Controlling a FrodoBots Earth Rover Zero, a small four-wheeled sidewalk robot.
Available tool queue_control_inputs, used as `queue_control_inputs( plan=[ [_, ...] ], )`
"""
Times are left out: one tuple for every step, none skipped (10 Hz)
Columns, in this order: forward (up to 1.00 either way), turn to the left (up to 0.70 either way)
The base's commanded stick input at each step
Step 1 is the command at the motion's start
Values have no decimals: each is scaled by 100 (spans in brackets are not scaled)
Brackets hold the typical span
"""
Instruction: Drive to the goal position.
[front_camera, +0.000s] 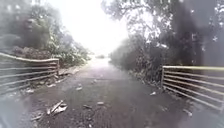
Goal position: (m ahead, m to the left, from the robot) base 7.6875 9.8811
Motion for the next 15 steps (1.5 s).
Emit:
queue_control_inputs(
  plan=[
    [70, 0],
    [70, -9],
    [70, -26],
    [70, -33],
    [70, -8],
    [70, 0],
    [70, 0],
    [70, 0],
    [70, 0],
    [70, 0],
    [70, 0],
    [70, 0],
    [70, 0],
    [70, 0],
    [70, 0]
  ],
)
